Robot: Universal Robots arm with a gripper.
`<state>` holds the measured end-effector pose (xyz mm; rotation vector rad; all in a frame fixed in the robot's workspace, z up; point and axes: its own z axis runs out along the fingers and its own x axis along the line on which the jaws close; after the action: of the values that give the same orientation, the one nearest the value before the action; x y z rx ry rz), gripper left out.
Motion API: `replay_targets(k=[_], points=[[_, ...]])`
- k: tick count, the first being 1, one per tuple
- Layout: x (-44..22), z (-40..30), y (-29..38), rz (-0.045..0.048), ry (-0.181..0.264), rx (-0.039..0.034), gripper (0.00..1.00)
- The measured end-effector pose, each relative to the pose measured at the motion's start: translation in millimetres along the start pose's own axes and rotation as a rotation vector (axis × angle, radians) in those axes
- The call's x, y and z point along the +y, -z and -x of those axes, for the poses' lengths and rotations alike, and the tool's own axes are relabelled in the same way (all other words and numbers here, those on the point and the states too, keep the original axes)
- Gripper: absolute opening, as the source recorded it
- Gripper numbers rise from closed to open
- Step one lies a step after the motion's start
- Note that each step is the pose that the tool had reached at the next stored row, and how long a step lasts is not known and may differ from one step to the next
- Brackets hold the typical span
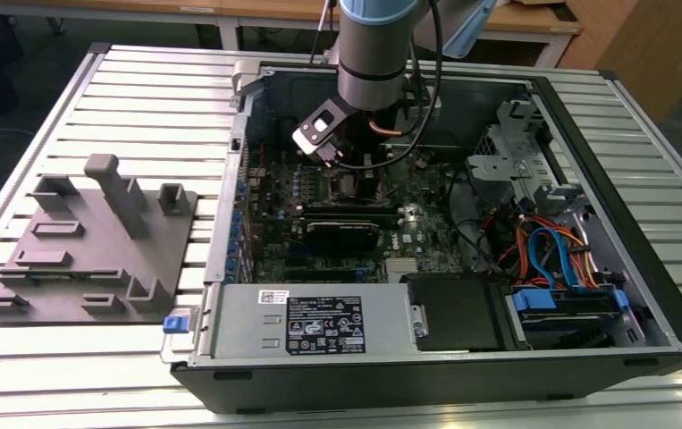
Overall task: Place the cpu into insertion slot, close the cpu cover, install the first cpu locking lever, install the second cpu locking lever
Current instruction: 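Place the cpu into insertion slot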
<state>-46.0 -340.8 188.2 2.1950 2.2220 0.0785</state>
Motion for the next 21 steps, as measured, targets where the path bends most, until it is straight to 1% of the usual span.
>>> replay_targets(k=[15, 21], points=[[-0.2, 0.1, 0.1, -0.0002, 0.000, -0.0005, 0.60], [0.0, 0.0, 3.6, -0.0002, 0.000, -0.0005, 0.60]])
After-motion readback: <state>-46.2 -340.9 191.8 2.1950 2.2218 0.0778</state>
